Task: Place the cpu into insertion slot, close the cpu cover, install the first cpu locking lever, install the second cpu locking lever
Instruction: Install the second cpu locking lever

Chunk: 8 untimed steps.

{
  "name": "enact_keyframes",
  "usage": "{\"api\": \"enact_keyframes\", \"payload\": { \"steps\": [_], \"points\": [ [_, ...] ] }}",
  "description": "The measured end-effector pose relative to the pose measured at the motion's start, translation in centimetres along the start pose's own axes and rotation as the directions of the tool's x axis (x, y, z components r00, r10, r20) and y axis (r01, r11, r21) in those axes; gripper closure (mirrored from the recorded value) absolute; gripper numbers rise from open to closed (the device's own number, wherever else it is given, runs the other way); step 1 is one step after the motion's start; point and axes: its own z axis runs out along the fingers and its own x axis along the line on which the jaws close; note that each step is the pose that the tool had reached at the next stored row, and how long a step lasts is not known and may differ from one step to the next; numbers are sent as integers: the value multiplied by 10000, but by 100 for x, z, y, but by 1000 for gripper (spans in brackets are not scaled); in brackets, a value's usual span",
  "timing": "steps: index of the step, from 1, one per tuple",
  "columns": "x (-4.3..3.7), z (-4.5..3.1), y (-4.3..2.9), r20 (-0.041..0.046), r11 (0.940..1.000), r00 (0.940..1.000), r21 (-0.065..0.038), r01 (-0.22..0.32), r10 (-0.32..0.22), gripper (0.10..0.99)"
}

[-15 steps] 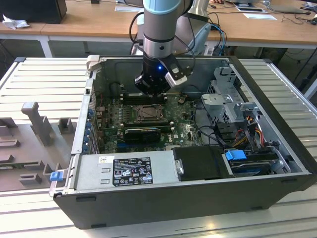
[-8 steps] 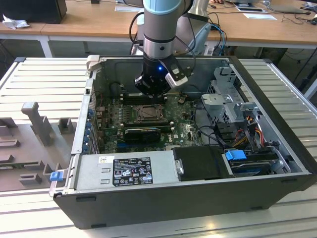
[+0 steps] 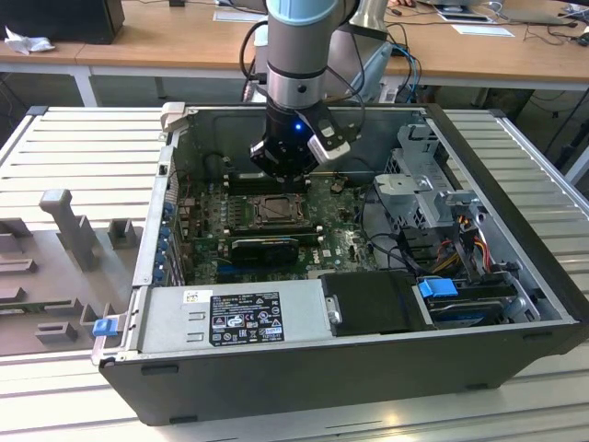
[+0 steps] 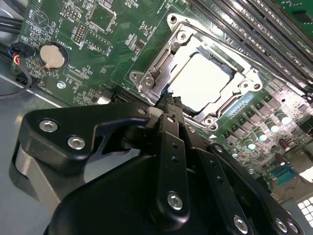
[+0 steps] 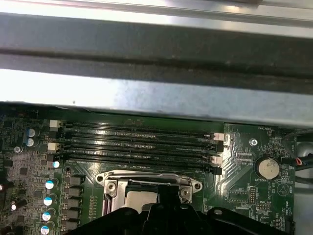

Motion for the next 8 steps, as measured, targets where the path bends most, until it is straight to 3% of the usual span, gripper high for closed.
{"api": "enact_keyframes", "payload": {
  "steps": [8],
  "points": [
    [-1,-58,-4,-1,10000,10000,0,4,-4,980]
  ]
}}
